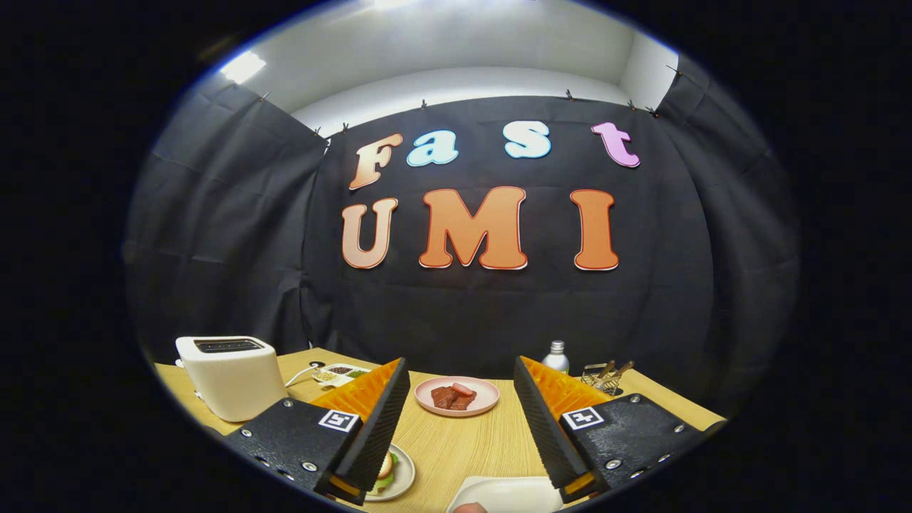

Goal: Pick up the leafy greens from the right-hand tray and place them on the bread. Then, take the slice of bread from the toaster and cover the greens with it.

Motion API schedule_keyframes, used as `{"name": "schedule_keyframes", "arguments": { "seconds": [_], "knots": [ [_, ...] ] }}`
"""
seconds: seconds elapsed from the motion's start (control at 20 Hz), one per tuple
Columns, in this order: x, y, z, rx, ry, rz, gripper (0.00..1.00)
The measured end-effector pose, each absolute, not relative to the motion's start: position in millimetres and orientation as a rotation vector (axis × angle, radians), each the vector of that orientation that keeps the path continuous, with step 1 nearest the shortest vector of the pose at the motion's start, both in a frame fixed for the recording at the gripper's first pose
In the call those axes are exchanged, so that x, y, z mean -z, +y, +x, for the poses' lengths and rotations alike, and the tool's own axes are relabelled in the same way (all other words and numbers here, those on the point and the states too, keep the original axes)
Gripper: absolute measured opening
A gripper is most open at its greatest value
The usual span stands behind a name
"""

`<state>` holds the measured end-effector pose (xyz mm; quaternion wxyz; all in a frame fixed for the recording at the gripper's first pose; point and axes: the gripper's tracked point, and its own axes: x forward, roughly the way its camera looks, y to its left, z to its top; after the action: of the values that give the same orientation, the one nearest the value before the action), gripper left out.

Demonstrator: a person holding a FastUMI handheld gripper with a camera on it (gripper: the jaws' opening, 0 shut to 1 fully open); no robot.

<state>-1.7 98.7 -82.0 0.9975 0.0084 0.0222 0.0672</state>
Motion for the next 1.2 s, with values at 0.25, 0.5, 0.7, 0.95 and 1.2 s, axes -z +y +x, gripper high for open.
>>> {"name": "schedule_keyframes", "arguments": {
  "seconds": [0.25,0.5,0.7,0.95,1.2],
  "knots": [
    [73.7,96.4,-5.1,-0.122,0.024,0.019,0.88],
    [75.8,98.5,-11.8,-0.117,0.044,0.021,0.89],
    [77.8,102.3,-12.4,-0.123,0.058,0.018,0.89],
    [77.4,108.8,-10.9,-0.138,0.059,0.024,0.9],
    [85.3,111.0,-7.4,-0.145,0.087,0.038,0.91]
  ]
}}
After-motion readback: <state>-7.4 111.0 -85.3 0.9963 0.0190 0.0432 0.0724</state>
